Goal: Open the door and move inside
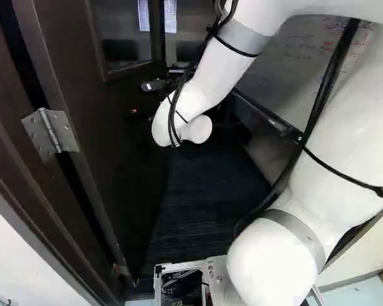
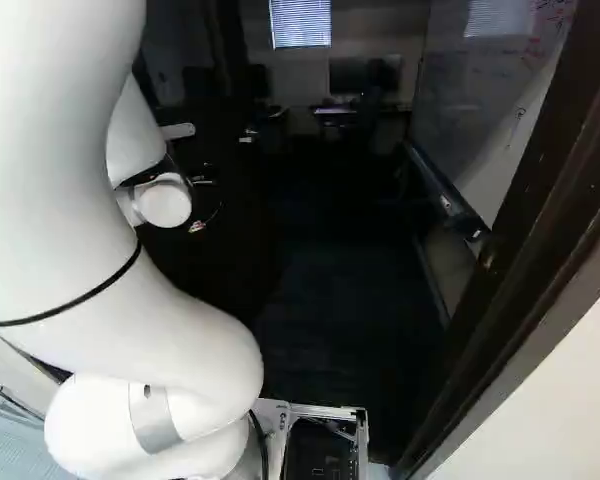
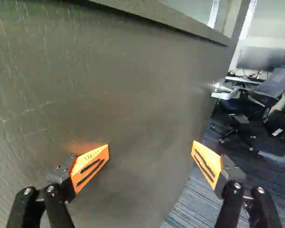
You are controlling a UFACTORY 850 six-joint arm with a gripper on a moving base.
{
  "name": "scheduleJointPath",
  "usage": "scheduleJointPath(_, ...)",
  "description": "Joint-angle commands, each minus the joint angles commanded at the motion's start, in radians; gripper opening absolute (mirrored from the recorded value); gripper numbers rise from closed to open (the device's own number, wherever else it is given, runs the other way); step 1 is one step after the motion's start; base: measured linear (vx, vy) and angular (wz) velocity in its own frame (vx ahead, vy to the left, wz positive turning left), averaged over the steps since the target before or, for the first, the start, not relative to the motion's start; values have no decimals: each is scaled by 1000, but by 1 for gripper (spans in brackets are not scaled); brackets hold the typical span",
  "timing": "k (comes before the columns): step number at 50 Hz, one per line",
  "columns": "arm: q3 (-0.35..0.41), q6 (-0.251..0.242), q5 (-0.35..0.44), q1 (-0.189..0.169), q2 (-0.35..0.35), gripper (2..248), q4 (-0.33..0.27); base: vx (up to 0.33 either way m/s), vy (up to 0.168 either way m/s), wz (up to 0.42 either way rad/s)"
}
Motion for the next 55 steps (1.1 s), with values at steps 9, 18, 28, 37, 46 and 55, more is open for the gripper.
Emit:
scheduleJointPath(9,-44,0,0,19,-44,247,0,0,0,0)
scheduleJointPath(18,-88,0,0,37,-86,247,0,0,0,0)
scheduleJointPath(28,-134,0,0,58,-129,247,0,0,0,0)
scheduleJointPath(37,-170,0,0,77,-162,247,0,0,0,0)
scheduleJointPath(46,-202,0,0,98,-192,247,0,0,0,0)
scheduleJointPath(55,-232,0,0,119,-219,247,0,0,0,0)
